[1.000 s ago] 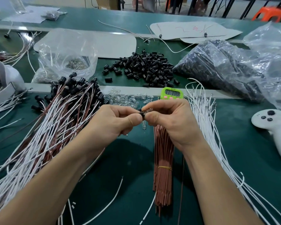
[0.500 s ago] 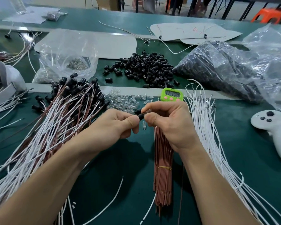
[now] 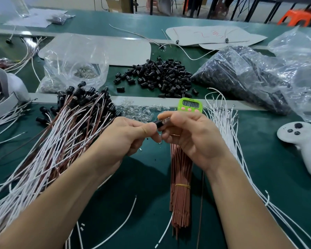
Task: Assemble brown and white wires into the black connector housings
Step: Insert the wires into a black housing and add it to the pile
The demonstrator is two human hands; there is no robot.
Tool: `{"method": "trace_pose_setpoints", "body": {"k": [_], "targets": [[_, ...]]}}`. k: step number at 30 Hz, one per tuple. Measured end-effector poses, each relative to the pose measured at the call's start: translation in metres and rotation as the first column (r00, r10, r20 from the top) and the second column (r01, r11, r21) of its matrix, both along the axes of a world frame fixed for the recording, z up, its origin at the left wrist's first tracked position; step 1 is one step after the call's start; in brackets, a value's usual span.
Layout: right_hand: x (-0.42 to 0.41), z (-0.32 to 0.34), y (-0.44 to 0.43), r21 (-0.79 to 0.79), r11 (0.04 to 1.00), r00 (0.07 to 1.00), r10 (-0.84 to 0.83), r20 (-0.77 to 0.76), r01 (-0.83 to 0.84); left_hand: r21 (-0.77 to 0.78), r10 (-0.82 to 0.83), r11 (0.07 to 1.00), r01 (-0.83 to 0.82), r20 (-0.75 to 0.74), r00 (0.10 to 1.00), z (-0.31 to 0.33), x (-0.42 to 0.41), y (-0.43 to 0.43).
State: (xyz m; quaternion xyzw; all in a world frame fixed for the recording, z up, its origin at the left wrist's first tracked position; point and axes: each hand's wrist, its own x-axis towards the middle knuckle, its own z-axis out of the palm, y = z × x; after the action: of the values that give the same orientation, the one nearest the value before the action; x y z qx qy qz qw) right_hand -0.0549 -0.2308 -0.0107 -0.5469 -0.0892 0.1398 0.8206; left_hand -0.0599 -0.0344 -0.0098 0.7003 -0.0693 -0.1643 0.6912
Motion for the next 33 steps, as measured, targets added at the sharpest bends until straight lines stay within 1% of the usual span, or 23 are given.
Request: {"method": "trace_pose_setpoints", "body": {"k": [2, 4, 6, 13, 20, 23, 28, 33], "targets": [[-0.002, 0.002, -0.002, 0.091, 0.992, 0.993, 0.090, -0.076, -0.083, -0.036, -0.067, 0.997, 0.067, 0.002, 0.998, 0.001, 0.001, 0.003], [-0.003, 0.001, 0.001, 0.141, 0.981, 0.981, 0.150, -0.123, -0.132, -0.062, -0.136, 0.989, 0.136, 0.012, 0.991, 0.002, 0.001, 0.006], [-0.005, 0.000, 0.005, 0.174, 0.969, 0.967, 0.201, -0.157, -0.173, -0.068, -0.166, 0.984, 0.167, 0.020, 0.986, 0.003, 0.001, 0.006], [-0.005, 0.002, 0.007, 0.227, 0.948, 0.945, 0.268, -0.189, -0.223, -0.078, -0.133, 0.988, 0.133, 0.005, 0.991, 0.002, 0.002, 0.007], [-0.005, 0.004, 0.004, 0.280, 0.937, 0.938, 0.274, -0.214, -0.210, -0.102, -0.097, 0.990, 0.096, -0.004, 0.995, 0.002, -0.001, 0.003], [-0.006, 0.004, 0.005, 0.283, 0.944, 0.948, 0.233, -0.216, -0.168, -0.102, -0.075, 0.992, 0.075, 0.004, 0.997, 0.002, 0.000, 0.002], [-0.005, 0.004, 0.005, 0.203, 0.979, 0.988, 0.043, -0.150, -0.012, -0.078, -0.033, 0.996, 0.035, 0.026, 0.999, 0.000, -0.001, -0.002], [-0.005, 0.004, 0.001, 0.095, 0.995, 0.998, -0.017, -0.059, 0.023, -0.085, -0.024, 0.996, 0.027, 0.034, 0.999, -0.003, 0.001, -0.002]]}}
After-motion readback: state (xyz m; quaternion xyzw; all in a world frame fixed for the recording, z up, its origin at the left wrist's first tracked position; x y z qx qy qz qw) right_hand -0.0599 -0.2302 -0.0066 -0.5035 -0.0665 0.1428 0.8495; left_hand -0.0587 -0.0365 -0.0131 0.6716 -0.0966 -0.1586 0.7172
